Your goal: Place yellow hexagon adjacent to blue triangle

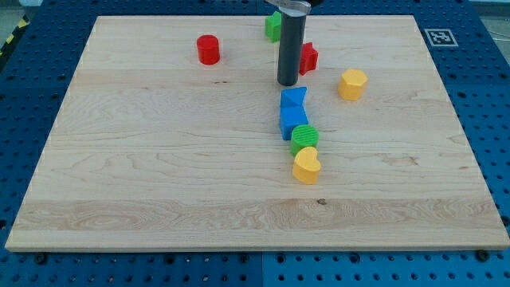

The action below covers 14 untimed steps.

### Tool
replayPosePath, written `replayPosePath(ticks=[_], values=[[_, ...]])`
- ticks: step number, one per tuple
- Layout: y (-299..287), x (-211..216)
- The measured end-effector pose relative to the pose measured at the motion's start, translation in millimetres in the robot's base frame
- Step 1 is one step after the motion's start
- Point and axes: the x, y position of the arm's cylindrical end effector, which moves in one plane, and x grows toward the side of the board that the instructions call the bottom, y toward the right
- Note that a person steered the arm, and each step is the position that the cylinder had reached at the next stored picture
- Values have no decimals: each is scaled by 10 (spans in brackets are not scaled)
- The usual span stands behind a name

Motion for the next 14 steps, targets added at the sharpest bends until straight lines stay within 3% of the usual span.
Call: replayPosePath(ticks=[14], values=[[1302, 24]])
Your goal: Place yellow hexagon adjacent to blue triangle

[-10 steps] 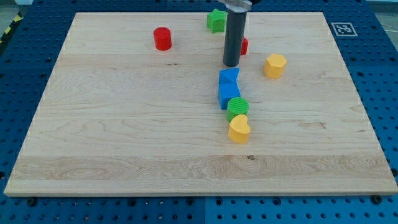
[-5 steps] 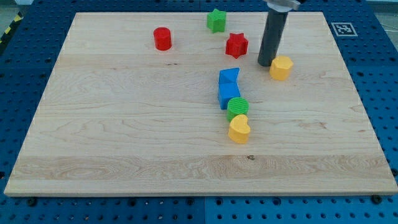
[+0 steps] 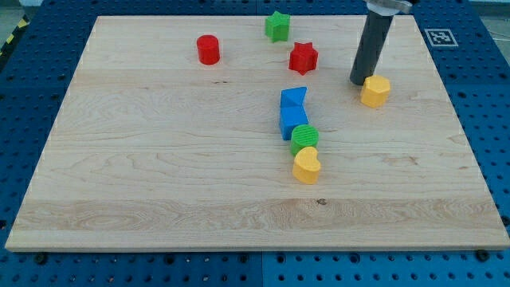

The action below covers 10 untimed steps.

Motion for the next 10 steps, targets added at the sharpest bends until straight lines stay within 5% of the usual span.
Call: replayPosePath(ticks=[5, 10], values=[[739, 436], [285, 221]])
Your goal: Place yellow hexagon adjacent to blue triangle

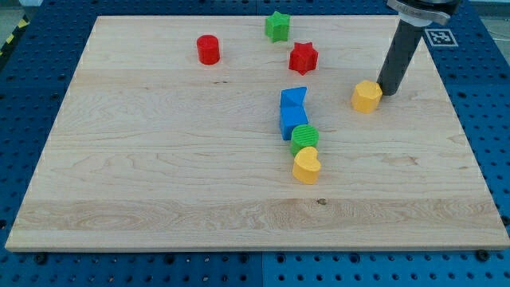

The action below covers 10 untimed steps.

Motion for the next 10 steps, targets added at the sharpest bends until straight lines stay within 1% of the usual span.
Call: replayPosePath(ticks=[2, 4, 8, 10], values=[[0, -112], [-11, 61], [-355, 63], [-349, 163]])
